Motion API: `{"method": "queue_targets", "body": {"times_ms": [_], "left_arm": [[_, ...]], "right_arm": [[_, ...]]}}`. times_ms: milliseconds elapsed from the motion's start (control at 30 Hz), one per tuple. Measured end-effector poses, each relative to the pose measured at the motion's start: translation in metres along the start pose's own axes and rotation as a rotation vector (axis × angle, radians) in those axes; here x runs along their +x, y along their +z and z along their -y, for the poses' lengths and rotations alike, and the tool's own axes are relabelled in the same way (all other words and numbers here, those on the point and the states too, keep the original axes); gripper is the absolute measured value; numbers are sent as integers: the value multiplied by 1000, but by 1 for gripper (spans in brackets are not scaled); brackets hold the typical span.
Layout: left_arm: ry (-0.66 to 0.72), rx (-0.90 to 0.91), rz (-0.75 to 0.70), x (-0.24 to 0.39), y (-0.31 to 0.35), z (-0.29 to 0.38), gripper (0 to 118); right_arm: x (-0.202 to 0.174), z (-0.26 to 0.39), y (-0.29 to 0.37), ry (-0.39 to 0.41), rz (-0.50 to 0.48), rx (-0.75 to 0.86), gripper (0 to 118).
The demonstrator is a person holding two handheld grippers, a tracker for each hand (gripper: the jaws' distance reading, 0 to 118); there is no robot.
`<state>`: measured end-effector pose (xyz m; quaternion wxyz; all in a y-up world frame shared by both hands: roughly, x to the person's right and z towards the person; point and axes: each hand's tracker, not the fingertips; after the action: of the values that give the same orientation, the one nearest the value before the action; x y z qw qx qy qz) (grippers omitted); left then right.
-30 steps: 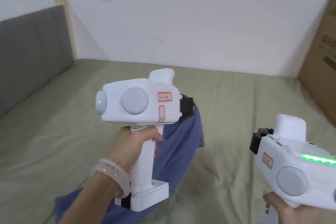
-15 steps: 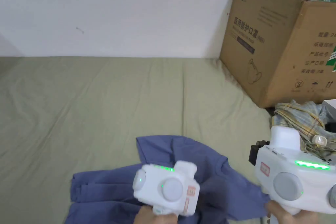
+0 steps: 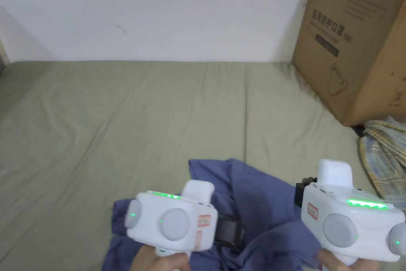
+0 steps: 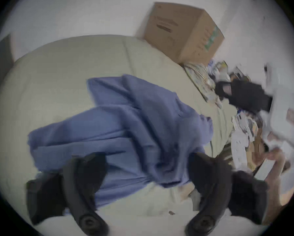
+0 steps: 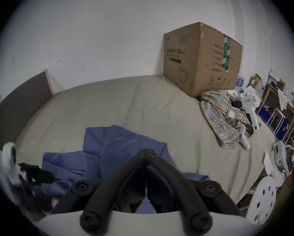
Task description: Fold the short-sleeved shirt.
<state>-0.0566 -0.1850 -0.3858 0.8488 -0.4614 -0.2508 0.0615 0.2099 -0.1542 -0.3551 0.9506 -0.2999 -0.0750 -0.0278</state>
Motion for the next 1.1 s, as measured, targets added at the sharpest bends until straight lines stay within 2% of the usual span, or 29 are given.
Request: {"method": "queue_targets", "body": {"times_ms": [67, 100, 167, 200, 333, 367, 400, 433, 467, 567, 667, 700, 733, 800, 867, 900, 933, 967, 1000, 1033, 1100], "left_arm": [[72, 24, -73, -34, 12, 7, 14], [104, 34, -104, -49, 12, 12, 0], [144, -41, -199, -79, 9, 23, 0], [145, -78, -176, -93, 8, 26, 0], [236, 7, -214, -126, 21, 17, 1], [255, 34, -224, -134, 23, 9, 18], [265, 31, -234, -142, 24, -1, 49], [270, 24, -237, -150, 24, -11, 97], [270, -9, -231, -160, 19, -22, 108], [273, -31, -238, -179, -2, -39, 104], [342, -126, -301, -194, -36, -40, 102], [362, -172, -284, -199, -47, -36, 95], [318, -196, -353, -194, -53, -32, 88], [211, -153, -401, -172, -46, -34, 79], [166, -139, -430, -161, -40, -38, 36], [172, -128, -423, -159, -37, -40, 9], [189, -116, -387, -158, -34, -41, 5], [190, -125, -411, -154, -33, -42, 5], [172, -128, -407, -151, -33, -42, 5], [158, -130, -408, -149, -31, -42, 5], [168, -115, -391, -151, -25, -42, 5]], "right_arm": [[-9, 1, -3, 10, -15, -2, 1], [-14, 2, -5, 15, -20, -4, 1], [-23, 3, -10, 24, -38, -11, 1], [-27, 3, -14, 29, -47, -20, 1], [-36, 4, -28, 49, -49, -37, 1], [-36, 2, -32, 48, -48, -41, 1], [-36, 0, -36, 44, -48, -48, 1], [-36, -3, -40, 38, -52, -55, 1], [-36, -5, -45, 35, -53, -60, 1], [-34, -8, -56, 54, -41, -70, 1], [-31, -7, -68, 67, -35, -92, 1], [-29, -7, -72, 65, -35, -100, 1], [-28, -5, -75, 61, -35, -106, 1], [-24, -3, -84, 62, -29, -128, 1], [-22, -4, -93, 72, -34, -145, 1], [-21, -7, -99, 76, -36, -159, 1], [-20, -11, -105, 81, -34, -183, 1], [-18, -16, -111, 82, -25, -192, 2], [-15, -23, -119, 66, -17, -204, 9], [-12, -31, -127, 51, -30, -229, 29], [-6, -52, -153, 48, -114, -290, 77]]}}
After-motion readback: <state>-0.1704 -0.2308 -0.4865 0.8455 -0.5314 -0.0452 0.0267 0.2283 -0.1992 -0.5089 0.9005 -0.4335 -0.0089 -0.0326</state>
